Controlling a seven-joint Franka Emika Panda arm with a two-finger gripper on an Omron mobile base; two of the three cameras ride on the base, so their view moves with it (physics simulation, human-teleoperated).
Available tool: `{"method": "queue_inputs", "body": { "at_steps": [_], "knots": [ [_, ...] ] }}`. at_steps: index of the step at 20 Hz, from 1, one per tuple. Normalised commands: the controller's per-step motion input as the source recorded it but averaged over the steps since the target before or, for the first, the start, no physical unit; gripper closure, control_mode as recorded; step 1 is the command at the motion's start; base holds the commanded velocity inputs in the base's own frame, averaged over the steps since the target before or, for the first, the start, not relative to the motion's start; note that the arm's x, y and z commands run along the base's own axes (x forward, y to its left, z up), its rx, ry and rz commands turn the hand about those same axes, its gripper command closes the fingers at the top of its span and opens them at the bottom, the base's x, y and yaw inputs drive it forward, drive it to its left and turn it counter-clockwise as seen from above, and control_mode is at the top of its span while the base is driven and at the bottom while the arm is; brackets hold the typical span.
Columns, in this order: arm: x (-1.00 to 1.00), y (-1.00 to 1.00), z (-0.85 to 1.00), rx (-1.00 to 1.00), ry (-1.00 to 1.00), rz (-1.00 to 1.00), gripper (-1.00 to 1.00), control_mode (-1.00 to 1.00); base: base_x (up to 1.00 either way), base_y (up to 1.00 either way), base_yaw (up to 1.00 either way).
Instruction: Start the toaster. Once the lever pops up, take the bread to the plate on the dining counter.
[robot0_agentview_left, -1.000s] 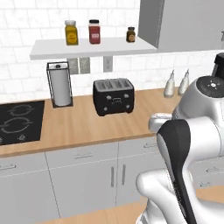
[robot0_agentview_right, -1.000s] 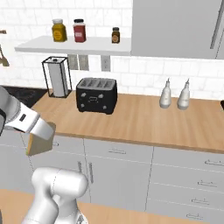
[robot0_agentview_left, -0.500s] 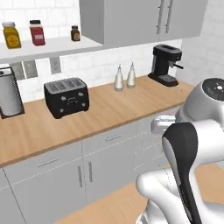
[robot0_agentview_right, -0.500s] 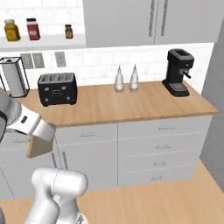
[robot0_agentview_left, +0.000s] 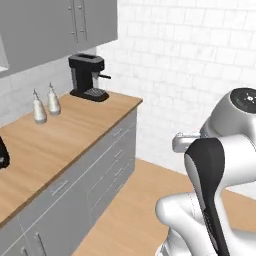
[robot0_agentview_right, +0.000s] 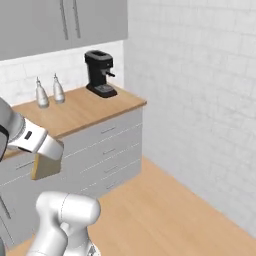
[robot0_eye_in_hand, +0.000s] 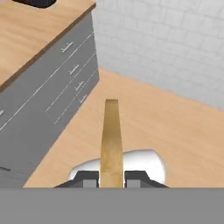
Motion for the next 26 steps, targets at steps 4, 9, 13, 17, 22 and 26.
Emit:
{"method": "queue_inputs", "body": {
  "at_steps": [4, 9, 13, 17, 22, 26],
  "knots": [
    [0.0, 0.0, 0.0, 0.0, 0.0, 0.0, 1.0, 1.0, 0.0, -0.41, -0.8],
    [0.0, 0.0, 0.0, 0.0, 0.0, 0.0, 1.0, 1.0, 0.08, -0.35, -0.76],
    [0.0, 0.0, 0.0, 0.0, 0.0, 0.0, 1.0, 1.0, 0.26, -0.21, -0.71],
    [0.0, 0.0, 0.0, 0.0, 0.0, 0.0, 1.0, 1.0, 0.47, -0.01, -0.67],
    [0.0, 0.0, 0.0, 0.0, 0.0, 0.0, 1.0, 1.0, 0.64, 0.0, -0.62],
    [0.0, 0.0, 0.0, 0.0, 0.0, 0.0, 1.0, 1.0, 0.84, 0.0, -0.56]
  ]
}}
